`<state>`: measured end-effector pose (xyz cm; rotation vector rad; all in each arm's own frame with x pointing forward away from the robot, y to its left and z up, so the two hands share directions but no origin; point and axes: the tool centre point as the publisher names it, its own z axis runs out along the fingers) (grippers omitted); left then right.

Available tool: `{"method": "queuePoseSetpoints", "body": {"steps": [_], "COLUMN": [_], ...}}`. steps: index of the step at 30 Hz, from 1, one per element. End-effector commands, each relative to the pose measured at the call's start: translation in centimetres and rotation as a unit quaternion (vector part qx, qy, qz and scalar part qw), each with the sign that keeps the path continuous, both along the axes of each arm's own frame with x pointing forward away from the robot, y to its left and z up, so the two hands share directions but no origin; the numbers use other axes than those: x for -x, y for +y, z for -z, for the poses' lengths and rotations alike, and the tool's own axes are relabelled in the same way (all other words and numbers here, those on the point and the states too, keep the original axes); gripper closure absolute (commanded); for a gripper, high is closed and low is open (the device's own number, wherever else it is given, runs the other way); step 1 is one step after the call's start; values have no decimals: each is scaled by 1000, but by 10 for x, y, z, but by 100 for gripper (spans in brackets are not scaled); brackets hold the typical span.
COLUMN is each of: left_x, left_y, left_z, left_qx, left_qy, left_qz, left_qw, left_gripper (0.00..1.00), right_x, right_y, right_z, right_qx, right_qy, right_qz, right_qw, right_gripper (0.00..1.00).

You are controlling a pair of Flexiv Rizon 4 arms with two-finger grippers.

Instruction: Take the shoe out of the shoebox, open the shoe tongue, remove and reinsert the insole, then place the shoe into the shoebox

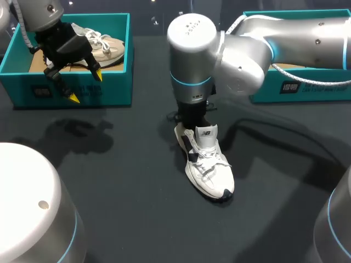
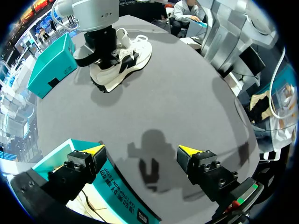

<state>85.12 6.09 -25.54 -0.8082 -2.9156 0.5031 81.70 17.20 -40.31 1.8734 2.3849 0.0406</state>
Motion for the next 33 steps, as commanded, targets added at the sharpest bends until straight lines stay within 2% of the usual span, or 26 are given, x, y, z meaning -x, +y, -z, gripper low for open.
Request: {"method": "queuePoseSetpoints", "body": {"steps": [1,9,13,16,24,33], "left_x": [0,0,0,0,0,0], "left_y": [0,0,0,0,0,0], "left_z": [0,0,0,0,0,0], "left_qx": [-1,-1,-1,-1,-1,-1], "left_qy": [0,0,0,0,0,0], "left_qz": [0,0,0,0,0,0], "left_qw": [1000,1000,1000,1000,1000,1000], "left_gripper": [0,0,0,0,0,0], "right_x": [10,16,13,6,-15,-23], "right_y": [-11,-25,-33,-32,-10,12], "right_z": [25,-18,-41,-49,-50,-42], "right_qx": [-1,-31,-65,-81,-106,-109], "right_qy": [-13,-87,-142,-165,-175,-161], "right_qz": [-14,-37,-48,-63,-105,-124], "right_qw": [1000,995,986,981,973,973], "right_gripper": [100,100,100,100,100,100]}}
